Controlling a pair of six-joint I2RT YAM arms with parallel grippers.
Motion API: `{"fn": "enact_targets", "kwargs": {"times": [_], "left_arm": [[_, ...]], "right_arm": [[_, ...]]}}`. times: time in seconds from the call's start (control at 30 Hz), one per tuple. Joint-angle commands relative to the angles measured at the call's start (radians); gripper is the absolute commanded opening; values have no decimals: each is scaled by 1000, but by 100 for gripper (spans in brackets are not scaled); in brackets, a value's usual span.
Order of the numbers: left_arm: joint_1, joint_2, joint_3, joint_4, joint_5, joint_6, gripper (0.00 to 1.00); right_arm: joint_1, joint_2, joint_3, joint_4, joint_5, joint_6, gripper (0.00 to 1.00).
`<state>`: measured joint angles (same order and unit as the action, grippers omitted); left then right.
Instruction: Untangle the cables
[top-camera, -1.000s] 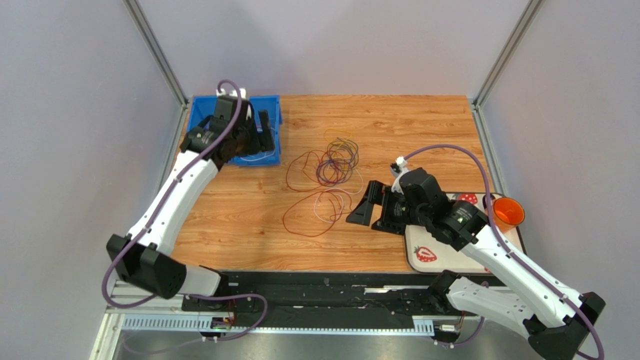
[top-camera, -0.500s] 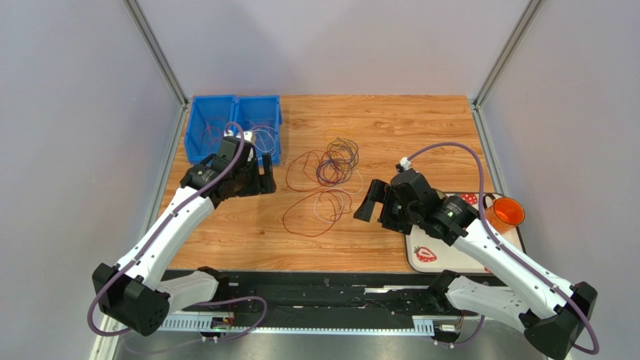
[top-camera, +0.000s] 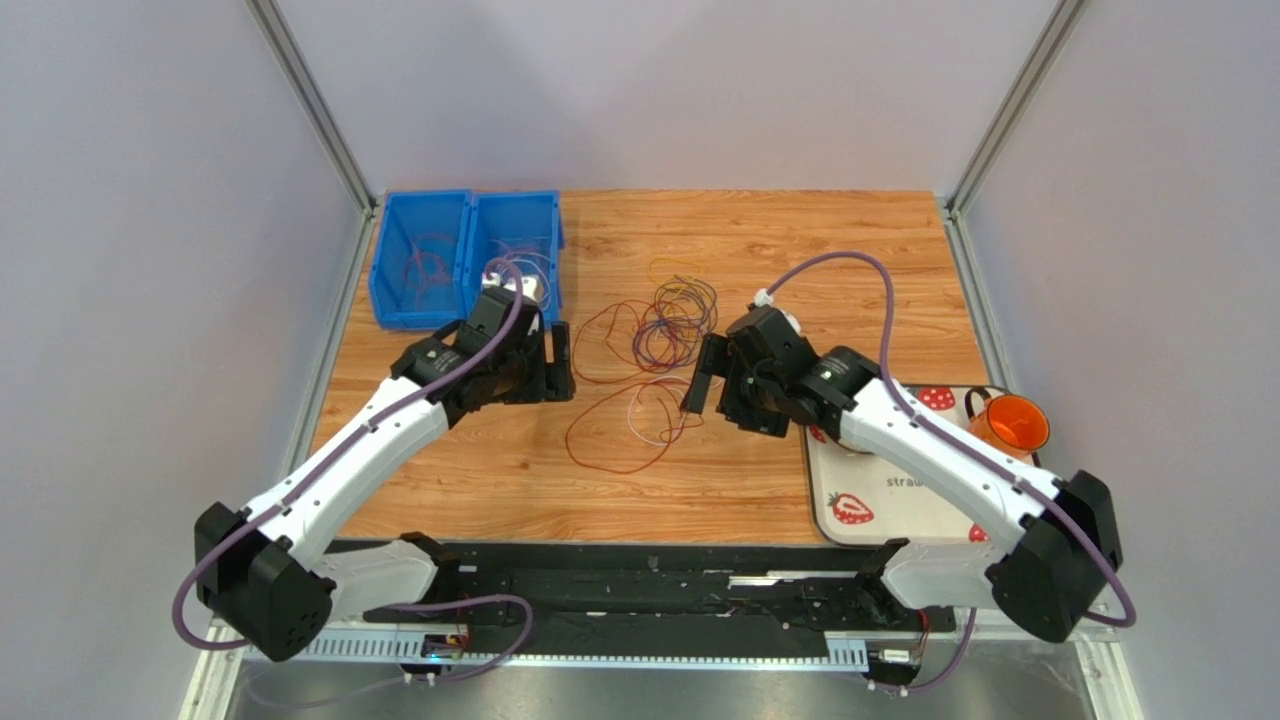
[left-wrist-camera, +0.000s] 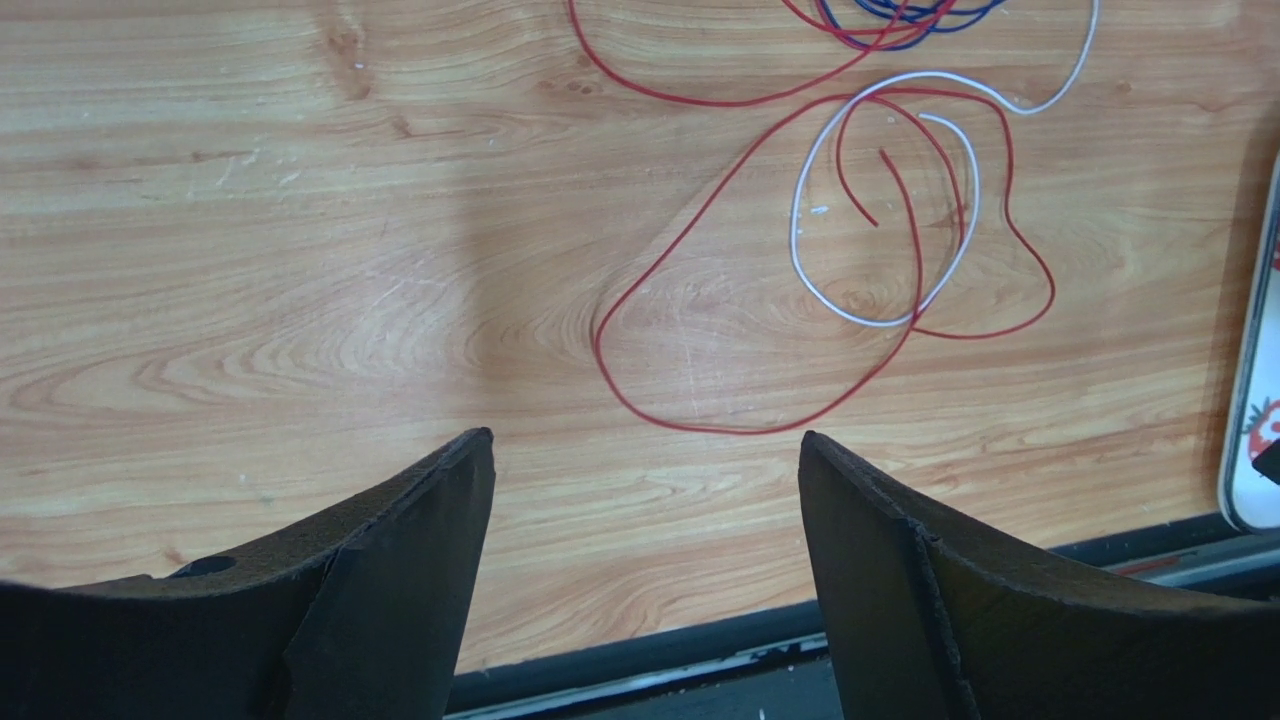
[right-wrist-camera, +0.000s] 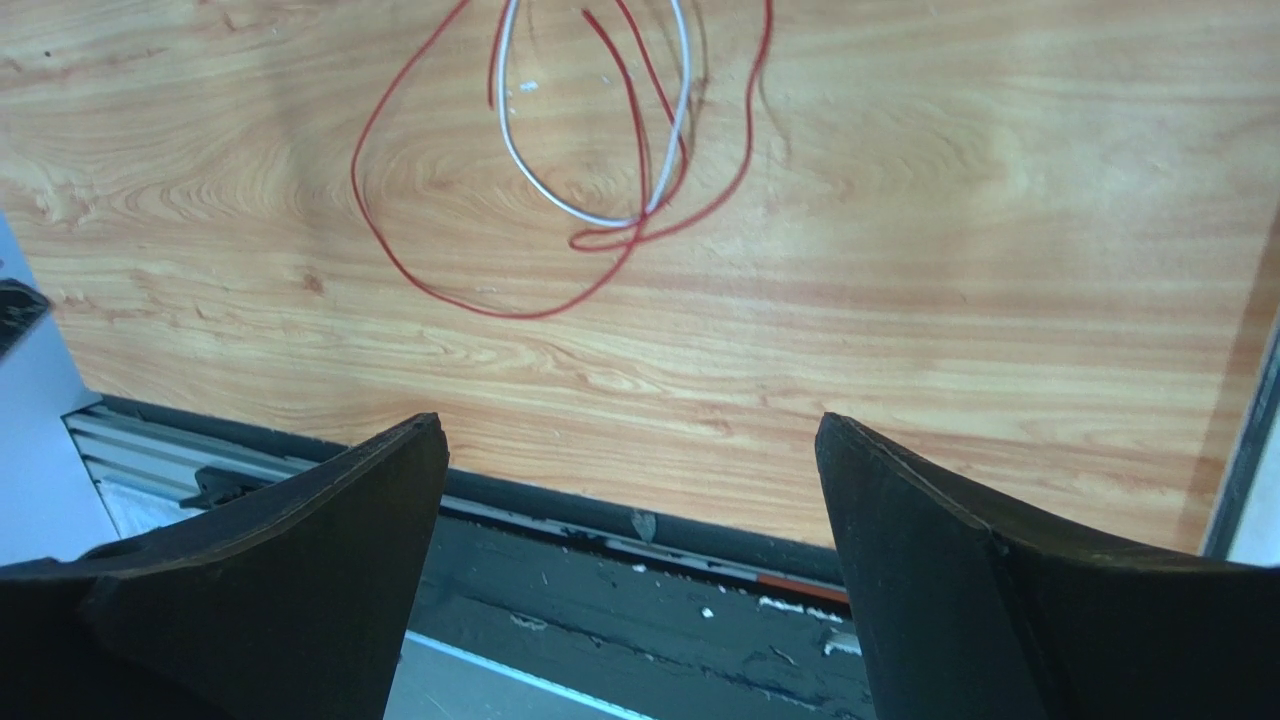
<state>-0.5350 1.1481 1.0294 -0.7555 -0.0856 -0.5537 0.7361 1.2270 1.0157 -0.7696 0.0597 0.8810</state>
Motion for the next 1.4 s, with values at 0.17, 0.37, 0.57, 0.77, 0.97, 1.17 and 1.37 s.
{"fn": "enact_targets", "kwargs": {"times": [0.17,0.37,0.57,0.77,0.97,1.17,1.37], "left_arm": [[-52,163,-74,252,-60,-48,81],[-89,272,-46,386,-39,0,78],[-132,407,12,482,0,46,74],[-155,515,80,453,-80,40,73],[-155,573,98,487,-36,35,71],[-175,571,70,539,-8,41,67],[-201,633,124,493,-32,20,61]], "right_arm": [[-14,212,162,24,61,-118,99],[-87,322,141,122,-20,-151,94],[-155,449,136,233,-210,-186,81],[-161,508,149,250,-239,-209,78],[-173,543,156,263,-274,-220,71],[-172,559,161,266,-287,-243,61],[-178,552,161,259,-287,-260,57]]}}
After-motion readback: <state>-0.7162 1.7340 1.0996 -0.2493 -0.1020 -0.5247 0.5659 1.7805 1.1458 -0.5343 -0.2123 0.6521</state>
